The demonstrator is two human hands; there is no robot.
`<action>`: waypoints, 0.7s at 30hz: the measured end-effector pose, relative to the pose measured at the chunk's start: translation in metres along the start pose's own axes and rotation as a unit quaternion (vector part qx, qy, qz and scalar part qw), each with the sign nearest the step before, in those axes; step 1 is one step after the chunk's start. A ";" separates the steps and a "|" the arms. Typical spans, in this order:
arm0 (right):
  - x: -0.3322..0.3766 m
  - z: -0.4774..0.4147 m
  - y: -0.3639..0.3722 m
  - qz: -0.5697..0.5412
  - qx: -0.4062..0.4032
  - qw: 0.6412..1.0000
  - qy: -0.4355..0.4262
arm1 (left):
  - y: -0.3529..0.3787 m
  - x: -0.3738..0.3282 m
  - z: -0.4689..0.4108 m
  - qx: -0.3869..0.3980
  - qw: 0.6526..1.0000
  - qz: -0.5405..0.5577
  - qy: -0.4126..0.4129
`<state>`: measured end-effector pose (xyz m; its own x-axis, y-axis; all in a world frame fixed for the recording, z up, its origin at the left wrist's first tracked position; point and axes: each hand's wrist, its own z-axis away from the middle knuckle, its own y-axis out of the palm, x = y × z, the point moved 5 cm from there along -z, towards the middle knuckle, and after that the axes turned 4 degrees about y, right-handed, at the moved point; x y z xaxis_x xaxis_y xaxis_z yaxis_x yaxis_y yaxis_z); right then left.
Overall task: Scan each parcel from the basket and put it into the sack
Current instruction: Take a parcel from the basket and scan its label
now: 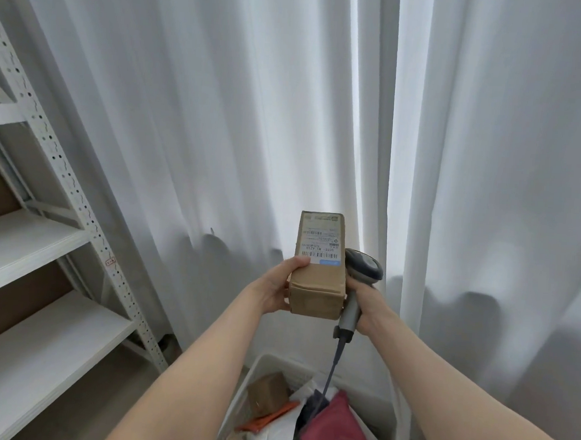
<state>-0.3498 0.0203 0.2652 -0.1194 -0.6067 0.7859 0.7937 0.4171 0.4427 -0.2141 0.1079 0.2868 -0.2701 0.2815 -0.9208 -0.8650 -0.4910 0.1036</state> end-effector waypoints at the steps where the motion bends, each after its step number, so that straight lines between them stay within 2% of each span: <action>1: 0.000 0.000 0.000 -0.003 -0.003 1.000 0.003 | -0.003 0.000 -0.002 -0.015 1.000 -0.013 0.016; 3: 0.001 0.000 -0.001 -0.010 -0.008 1.000 0.011 | -0.005 -0.001 -0.001 -0.044 0.998 -0.019 0.048; 5: 0.003 0.001 0.002 -0.012 0.000 1.000 0.009 | -0.007 0.003 -0.001 -0.058 0.997 -0.013 0.047; 9: 0.006 0.003 0.009 0.012 0.010 1.000 -0.012 | -0.011 0.017 -0.004 -0.008 0.999 -0.042 -0.011; 11: 0.008 0.003 0.008 0.026 0.006 0.999 -0.019 | -0.013 0.021 -0.006 0.002 0.999 -0.035 -0.013; 16: 0.018 0.000 0.005 0.109 -0.044 0.992 -0.047 | -0.012 0.025 -0.007 -0.055 0.998 -0.021 0.020; 21: 0.018 0.004 0.016 0.147 -0.017 0.989 -0.002 | -0.010 0.035 -0.007 -0.098 0.995 -0.010 0.013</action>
<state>-0.3413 0.0184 0.2884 0.1170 -0.4610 0.8796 0.8143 0.5516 0.1808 -0.2115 0.1171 0.2511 -0.2407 0.2714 -0.9319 -0.7699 -0.6380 0.0131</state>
